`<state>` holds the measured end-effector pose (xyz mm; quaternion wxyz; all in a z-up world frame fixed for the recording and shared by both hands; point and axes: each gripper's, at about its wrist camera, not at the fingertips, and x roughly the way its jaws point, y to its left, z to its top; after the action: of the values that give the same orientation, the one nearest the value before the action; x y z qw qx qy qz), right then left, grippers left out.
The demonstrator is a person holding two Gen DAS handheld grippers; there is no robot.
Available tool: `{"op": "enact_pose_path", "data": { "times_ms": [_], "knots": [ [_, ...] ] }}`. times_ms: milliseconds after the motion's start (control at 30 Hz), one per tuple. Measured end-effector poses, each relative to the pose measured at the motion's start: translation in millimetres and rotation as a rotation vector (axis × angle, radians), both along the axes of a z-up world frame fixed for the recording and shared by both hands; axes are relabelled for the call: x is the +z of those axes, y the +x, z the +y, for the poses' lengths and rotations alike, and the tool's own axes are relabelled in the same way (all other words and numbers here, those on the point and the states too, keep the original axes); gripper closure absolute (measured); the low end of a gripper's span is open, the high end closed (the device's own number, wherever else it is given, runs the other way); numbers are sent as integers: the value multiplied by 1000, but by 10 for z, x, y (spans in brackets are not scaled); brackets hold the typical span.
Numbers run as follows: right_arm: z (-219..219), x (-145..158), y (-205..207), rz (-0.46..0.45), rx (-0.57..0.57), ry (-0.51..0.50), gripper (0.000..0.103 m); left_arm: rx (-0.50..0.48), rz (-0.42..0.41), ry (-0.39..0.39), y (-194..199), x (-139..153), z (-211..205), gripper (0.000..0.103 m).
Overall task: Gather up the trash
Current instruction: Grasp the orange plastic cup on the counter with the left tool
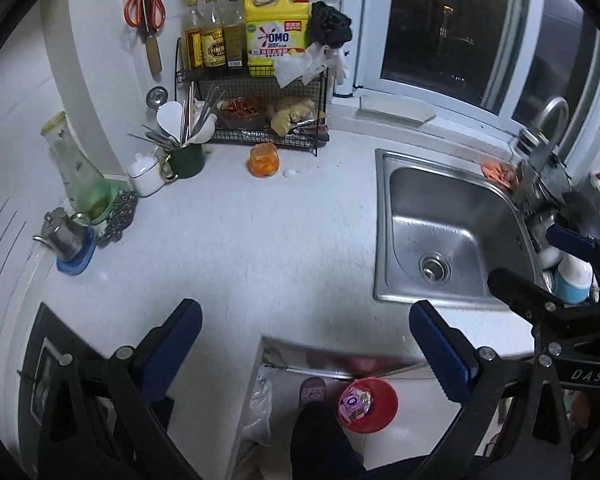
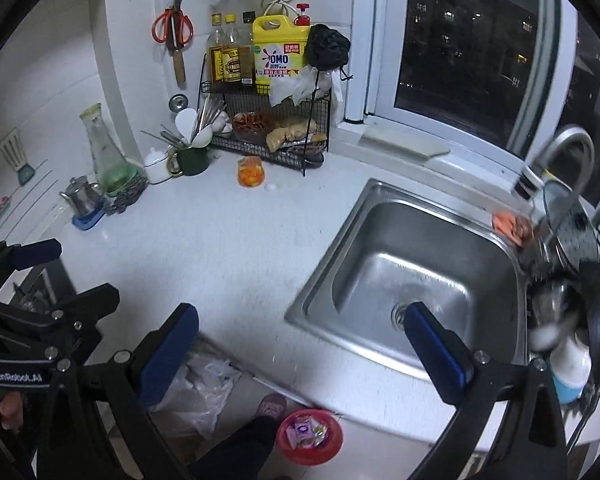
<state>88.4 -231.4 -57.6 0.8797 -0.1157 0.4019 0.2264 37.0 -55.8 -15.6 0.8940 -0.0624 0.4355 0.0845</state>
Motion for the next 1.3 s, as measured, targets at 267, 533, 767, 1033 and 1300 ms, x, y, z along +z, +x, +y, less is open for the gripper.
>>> {"op": "enact_pose_path", "data": {
  "times_ms": [267,533,767,1033,1300],
  "knots": [
    [450,-10,739,22,-24,-11,0,-35,24,-19,849,-21,509,0],
    [749,-107,1404,62,-58,-23,0,-69,54,-18,1638,-120,890,0],
    [958,-310,1879,119,-77,-57,0,-91,112,-54,2191,-361,1162,0],
    [1165,-610,2393,194,-96,-100,0,-122,205,-76,2720,-709,1349,0],
    [1246,-912,2852,270,-115,-133,0,-121,287,-62,3232,-1074,1470,0]
  ]
}}
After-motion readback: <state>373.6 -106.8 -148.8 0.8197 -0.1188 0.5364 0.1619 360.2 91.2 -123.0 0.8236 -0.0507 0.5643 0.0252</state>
